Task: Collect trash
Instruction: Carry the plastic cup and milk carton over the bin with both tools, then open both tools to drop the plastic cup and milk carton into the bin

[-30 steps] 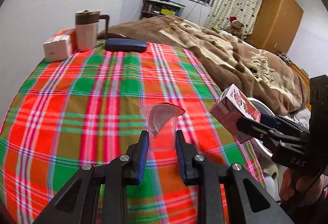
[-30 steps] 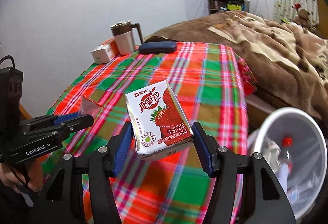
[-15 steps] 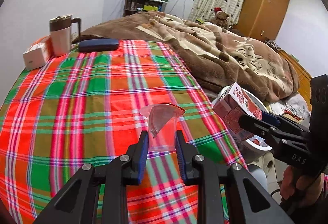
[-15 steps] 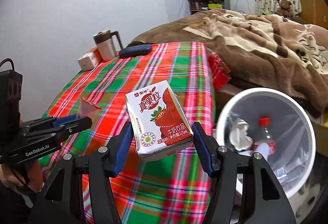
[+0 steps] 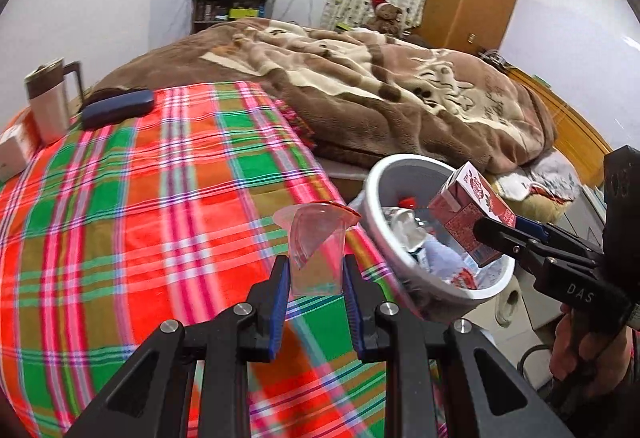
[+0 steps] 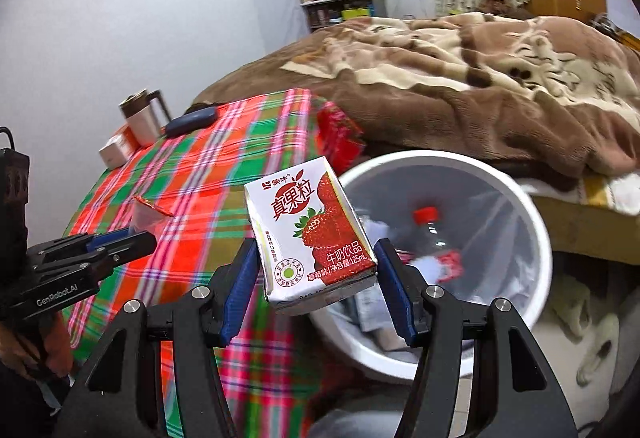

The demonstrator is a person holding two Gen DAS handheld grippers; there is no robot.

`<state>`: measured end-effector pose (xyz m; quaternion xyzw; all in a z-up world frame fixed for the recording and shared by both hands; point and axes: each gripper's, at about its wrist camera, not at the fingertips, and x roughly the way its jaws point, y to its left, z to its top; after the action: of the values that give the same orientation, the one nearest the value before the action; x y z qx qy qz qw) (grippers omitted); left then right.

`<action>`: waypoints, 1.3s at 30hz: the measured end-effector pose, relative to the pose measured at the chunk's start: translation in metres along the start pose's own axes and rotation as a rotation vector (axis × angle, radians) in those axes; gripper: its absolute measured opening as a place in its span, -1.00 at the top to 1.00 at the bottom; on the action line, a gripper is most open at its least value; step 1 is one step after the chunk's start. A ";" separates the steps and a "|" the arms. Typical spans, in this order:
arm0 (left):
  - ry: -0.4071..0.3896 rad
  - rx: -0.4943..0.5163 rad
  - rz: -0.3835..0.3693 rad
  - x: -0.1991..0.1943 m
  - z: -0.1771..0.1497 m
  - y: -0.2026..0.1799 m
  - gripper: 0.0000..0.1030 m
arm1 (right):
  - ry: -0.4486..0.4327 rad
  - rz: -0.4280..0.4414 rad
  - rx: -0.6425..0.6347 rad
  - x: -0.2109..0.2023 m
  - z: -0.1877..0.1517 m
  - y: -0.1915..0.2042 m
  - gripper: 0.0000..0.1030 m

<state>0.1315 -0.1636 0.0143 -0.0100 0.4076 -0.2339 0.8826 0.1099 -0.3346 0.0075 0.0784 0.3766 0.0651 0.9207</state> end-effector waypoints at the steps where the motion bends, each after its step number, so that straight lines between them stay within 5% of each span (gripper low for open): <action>1: 0.003 0.009 -0.009 0.003 0.002 -0.005 0.49 | -0.003 -0.010 0.009 -0.001 0.000 -0.004 -0.16; 33: 0.122 0.166 -0.215 0.107 0.021 -0.101 0.47 | 0.064 -0.125 0.187 0.010 -0.019 -0.087 -0.18; 39: 0.112 0.151 -0.221 0.105 0.023 -0.098 0.27 | 0.054 -0.122 0.184 0.008 -0.018 -0.088 -0.18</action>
<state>0.1675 -0.2993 -0.0248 0.0243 0.4337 -0.3599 0.8257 0.1082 -0.4172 -0.0275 0.1379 0.4098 -0.0237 0.9014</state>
